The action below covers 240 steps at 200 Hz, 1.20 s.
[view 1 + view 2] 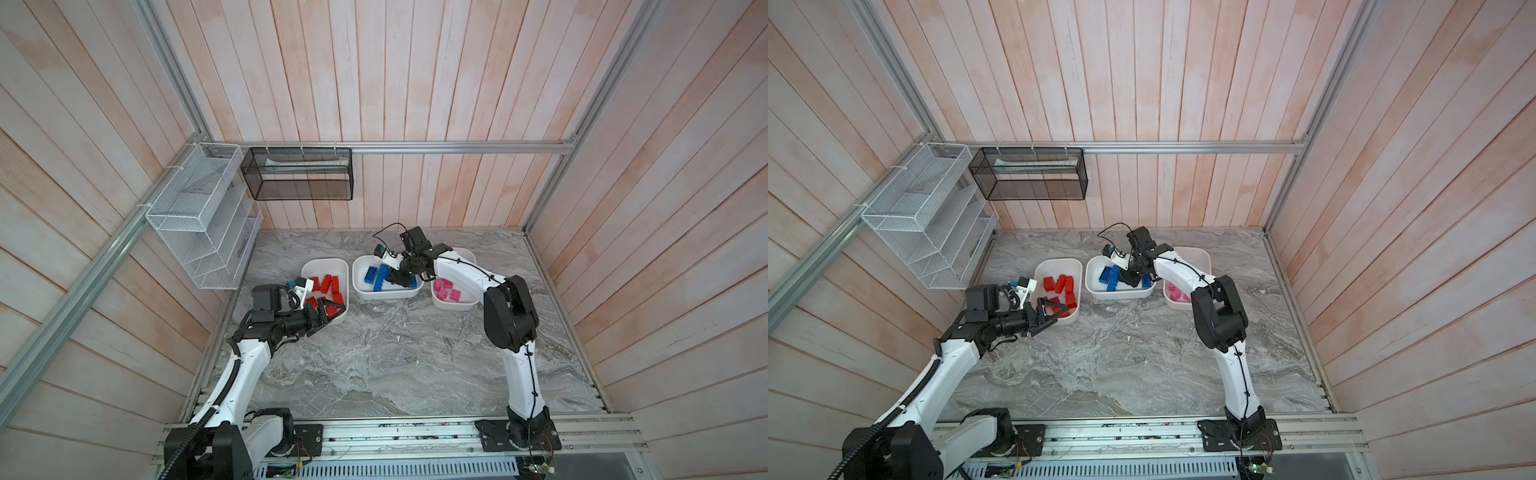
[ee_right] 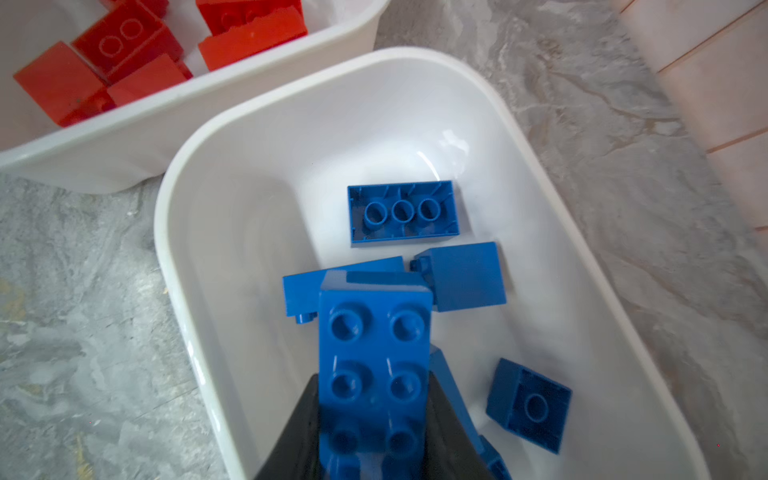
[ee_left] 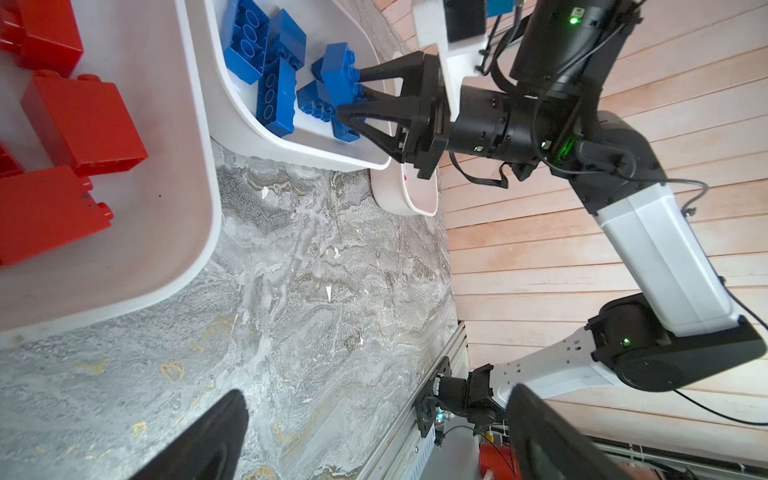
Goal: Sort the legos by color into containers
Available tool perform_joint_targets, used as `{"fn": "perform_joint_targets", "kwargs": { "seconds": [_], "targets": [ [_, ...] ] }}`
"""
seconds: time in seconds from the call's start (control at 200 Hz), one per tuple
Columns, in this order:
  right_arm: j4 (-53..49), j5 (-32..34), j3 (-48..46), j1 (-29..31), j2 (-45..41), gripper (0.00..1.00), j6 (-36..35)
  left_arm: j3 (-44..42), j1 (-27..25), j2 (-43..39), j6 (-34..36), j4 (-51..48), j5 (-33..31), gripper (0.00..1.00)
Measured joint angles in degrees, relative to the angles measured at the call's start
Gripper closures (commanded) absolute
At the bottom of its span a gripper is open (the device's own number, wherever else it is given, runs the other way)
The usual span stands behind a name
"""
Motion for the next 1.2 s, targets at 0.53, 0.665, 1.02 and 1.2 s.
{"fn": "perform_joint_targets", "kwargs": {
  "seconds": [0.53, 0.665, 1.02, 1.2],
  "targets": [
    [-7.6, -3.4, 1.5, -1.2, 0.5, 0.46, -4.0, 0.0, 0.0, 0.0, 0.2, -0.3, 0.0, 0.01],
    [-6.1, -2.9, -2.3, -2.4, -4.8, 0.45, -2.9, 0.0, 0.0, 0.0, 0.2, -0.3, -0.1, 0.01],
    [13.1, 5.5, -33.4, -5.8, -36.4, 0.24, 14.6, 0.8, 1.8, 0.0, 2.2, -1.0, -6.1, 0.01],
    [25.6, 12.3, -56.8, -14.6, -55.1, 0.14, 30.1, 2.6, 2.6, -0.9, 4.2, -0.1, -26.2, 0.00]
  ]
}}
